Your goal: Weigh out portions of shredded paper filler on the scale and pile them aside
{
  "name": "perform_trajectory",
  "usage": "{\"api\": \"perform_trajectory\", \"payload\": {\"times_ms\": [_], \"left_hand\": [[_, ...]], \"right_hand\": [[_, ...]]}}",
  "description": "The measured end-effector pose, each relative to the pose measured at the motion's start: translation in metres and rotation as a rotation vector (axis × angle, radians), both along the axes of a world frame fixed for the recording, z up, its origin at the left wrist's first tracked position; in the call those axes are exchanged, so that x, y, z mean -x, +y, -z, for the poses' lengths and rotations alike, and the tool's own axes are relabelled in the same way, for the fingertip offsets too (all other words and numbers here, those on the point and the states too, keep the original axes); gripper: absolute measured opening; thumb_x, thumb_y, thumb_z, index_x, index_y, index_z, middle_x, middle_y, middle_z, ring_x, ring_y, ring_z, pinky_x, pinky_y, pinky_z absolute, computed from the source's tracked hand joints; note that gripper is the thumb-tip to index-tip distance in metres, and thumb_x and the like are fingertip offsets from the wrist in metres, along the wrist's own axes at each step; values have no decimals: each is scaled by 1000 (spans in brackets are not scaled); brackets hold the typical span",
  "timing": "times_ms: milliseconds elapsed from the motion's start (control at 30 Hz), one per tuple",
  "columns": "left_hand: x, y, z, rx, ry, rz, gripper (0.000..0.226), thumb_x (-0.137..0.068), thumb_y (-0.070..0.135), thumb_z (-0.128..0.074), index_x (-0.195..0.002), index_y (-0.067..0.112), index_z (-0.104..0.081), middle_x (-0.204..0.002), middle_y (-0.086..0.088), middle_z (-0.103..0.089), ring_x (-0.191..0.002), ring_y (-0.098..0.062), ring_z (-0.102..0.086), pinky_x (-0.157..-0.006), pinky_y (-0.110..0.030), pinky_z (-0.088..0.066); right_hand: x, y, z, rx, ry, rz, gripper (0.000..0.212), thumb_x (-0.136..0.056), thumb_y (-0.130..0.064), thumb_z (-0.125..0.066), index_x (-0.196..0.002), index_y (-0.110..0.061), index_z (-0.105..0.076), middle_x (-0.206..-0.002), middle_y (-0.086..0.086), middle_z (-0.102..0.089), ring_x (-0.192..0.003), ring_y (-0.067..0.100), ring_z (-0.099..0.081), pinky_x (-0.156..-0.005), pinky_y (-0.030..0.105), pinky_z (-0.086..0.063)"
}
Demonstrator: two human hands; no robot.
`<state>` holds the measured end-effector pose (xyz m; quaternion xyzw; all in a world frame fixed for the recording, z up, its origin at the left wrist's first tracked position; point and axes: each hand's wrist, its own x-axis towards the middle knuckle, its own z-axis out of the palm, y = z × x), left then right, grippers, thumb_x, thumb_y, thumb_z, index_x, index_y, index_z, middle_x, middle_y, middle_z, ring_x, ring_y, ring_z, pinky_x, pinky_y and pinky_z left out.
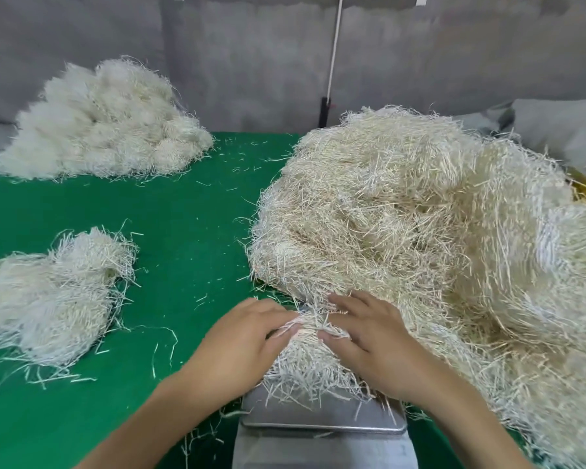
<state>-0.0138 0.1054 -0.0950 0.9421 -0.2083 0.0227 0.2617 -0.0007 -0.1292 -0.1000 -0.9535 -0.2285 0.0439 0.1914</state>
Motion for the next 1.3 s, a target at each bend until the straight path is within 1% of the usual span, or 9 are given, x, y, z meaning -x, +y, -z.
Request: {"api": "perform_trajectory", "payload": {"times_ms": [100, 233, 367, 433, 633, 867, 1033, 1167, 1300], "left_hand": [[1, -5, -4, -11, 4, 47, 45, -98, 55, -31, -134, 41, -55, -122, 30, -51, -113, 6, -43, -98, -19, -38], [-2, 3, -16, 221, 98, 51, 37, -97, 53, -46, -133, 46, -53, -127, 35, -46, -123, 11, -42, -98, -14, -34], [-7, 8, -38, 190, 43, 62, 51, -85, 73, -44, -123, 44, -61, -125, 35, -51, -125, 14, -39, -100, -17, -30], [-7, 5, -45, 177, -13, 40, 57, -83, 81, -35, -122, 47, -59, -125, 35, -51, -125, 13, -38, -102, -24, -31], [-4, -7, -51, 225, -75, 0, 59, -88, 73, -28, -129, 41, -55, -129, 30, -50, -123, 11, -39, -95, -12, -25], [-13, -4, -59, 430, -120, -58, 61, -86, 80, -24, -129, 47, -52, -122, 45, -46, -118, 23, -39, -90, -4, -27], [-52, -11, -47, 106, 223, -11, 75, -84, 83, -17, -148, 47, -30, -155, 21, -29, -137, 0, -33, -110, -27, -23], [-61, 2, -55, 192, 271, 15, 57, -71, 96, -26, -120, 71, -40, -133, 41, -43, -118, 18, -42, -109, -29, -33], [-71, 4, -49, -46, 293, 59, 91, -63, 93, -52, -142, 56, -26, -155, 19, -30, -130, 2, -36, -104, -24, -30]], "right_hand": [[8, -3, -1, -8, 9, 29, 66, -88, -73, -21, -138, -41, -50, -158, -19, -26, -148, 11, -10, -117, 35, -3], [17, -11, -9, -93, -24, 59, 68, -85, -76, -32, -134, -36, -57, -149, -20, -36, -142, 6, -24, -119, 36, -17], [17, -26, -33, -134, 5, -7, 69, -77, -86, -43, -137, -50, -42, -126, -47, -32, -117, -29, -33, -97, 4, -27], [18, -35, -48, -173, -13, 19, 61, -71, -90, -42, -126, -65, -38, -112, -60, -29, -106, -40, -30, -89, 3, -28], [26, -50, -49, -632, -213, 273, 40, -78, -71, -49, -108, -50, -65, -110, -38, -62, -106, -14, -57, -86, 25, -44], [33, -38, -44, -786, -287, 349, 33, -87, -60, -48, -109, -43, -66, -110, -34, -65, -106, -9, -59, -85, 24, -46], [25, -30, -44, -785, -287, 362, 34, -86, -60, -49, -111, -43, -65, -110, -31, -66, -106, -7, -60, -89, 29, -50], [28, -36, -51, -839, -294, 354, 34, -86, -60, -49, -110, -42, -66, -109, -32, -66, -105, -10, -60, -83, 15, -46], [29, -40, -54, -918, -275, 395, 24, -93, -50, -59, -108, -35, -69, -107, -25, -70, -103, -7, -63, -81, 12, -46]]}}
